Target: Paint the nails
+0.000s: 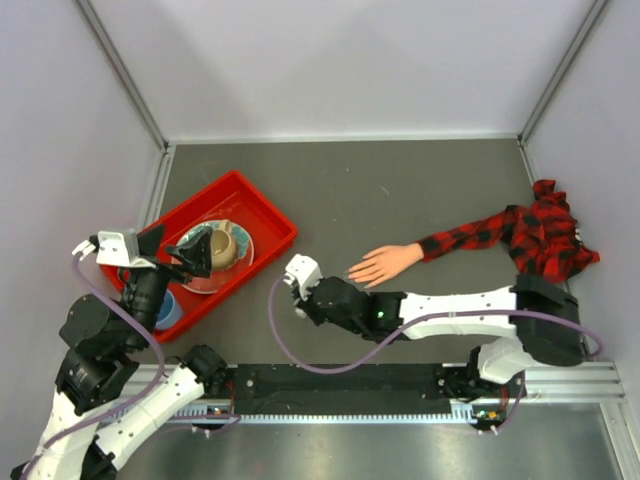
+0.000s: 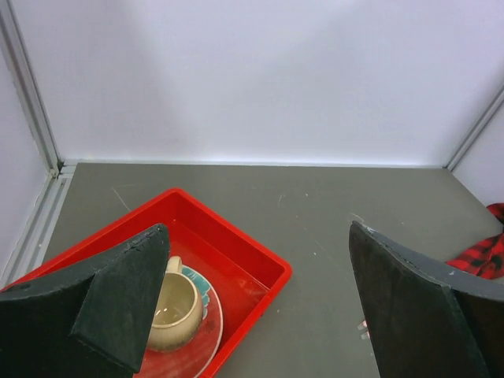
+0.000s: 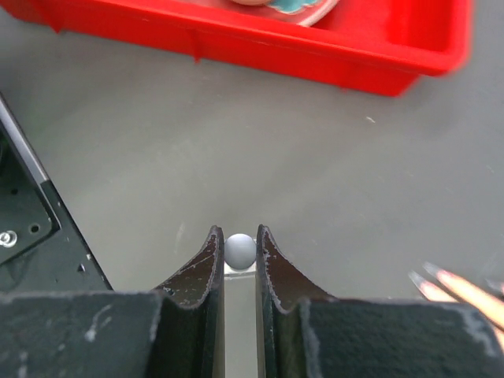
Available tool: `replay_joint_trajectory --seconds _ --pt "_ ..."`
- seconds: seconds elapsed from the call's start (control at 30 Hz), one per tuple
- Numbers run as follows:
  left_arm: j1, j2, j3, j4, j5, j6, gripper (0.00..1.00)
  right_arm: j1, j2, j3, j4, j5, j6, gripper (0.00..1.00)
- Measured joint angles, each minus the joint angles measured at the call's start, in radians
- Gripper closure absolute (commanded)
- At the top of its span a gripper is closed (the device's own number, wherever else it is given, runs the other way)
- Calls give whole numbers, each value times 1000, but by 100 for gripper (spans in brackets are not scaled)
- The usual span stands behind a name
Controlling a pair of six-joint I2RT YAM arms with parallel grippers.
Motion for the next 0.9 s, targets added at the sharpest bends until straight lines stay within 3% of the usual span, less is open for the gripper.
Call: replay_joint_trajectory --seconds 0.67,0.8,0.9 --pt "0 -8 -1 -16 -31 -51 1 35 355 158 193 7 -108 100" --pt "0 -11 -2 -18 -31 -56 1 42 383 158 192 16 -111 93" --pt "0 -11 -5 -19 -31 -58 1 47 395 169 191 19 -109 82"
